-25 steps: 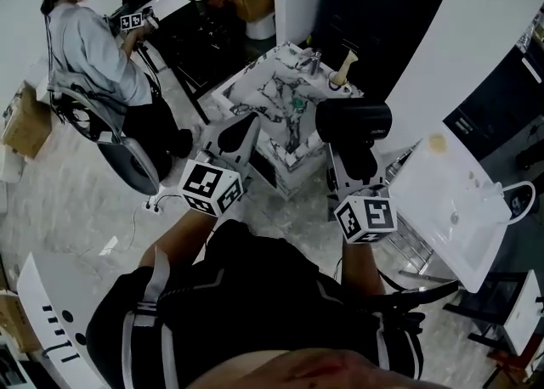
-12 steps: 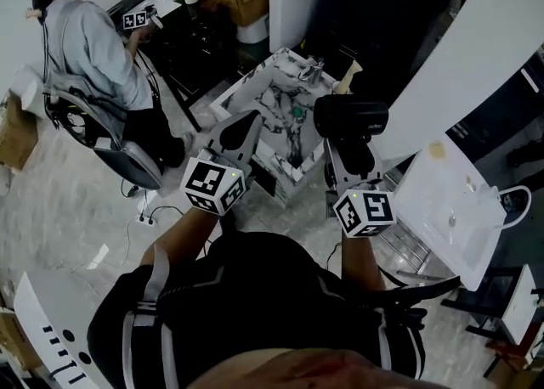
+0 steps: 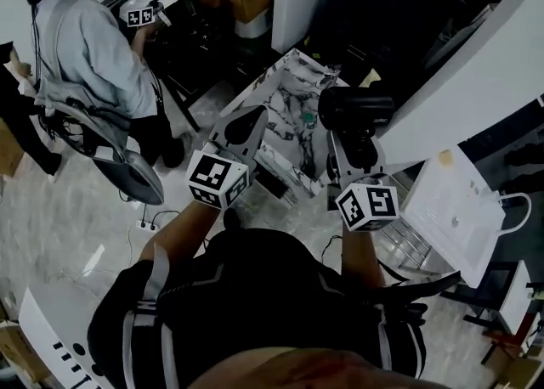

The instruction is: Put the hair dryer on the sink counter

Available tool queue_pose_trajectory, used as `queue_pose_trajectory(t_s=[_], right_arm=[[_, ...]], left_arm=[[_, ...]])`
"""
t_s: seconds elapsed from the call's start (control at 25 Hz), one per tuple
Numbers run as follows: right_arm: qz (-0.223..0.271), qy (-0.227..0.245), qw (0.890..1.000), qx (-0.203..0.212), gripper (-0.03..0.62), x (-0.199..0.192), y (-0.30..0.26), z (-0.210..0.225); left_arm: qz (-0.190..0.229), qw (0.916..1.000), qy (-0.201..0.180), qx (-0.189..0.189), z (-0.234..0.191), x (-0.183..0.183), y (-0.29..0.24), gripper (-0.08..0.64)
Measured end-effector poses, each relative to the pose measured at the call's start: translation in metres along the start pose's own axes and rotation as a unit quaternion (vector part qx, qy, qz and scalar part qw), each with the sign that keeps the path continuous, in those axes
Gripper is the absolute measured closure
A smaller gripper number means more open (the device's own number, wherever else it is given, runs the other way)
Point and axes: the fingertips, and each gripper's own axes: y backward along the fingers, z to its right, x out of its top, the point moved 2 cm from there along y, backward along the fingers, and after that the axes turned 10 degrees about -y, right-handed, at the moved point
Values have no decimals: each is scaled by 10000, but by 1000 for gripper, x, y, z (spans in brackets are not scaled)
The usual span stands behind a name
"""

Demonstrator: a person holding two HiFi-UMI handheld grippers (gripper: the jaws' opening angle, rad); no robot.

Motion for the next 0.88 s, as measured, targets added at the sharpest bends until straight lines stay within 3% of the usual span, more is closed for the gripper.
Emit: queue_pose_trajectory(t_s=[0.88], right_arm=[[-140, 48, 9977, -661, 334, -45, -76, -22]], left_arm=[[-187, 9968, 305, -722, -75, -51, -22, 555]])
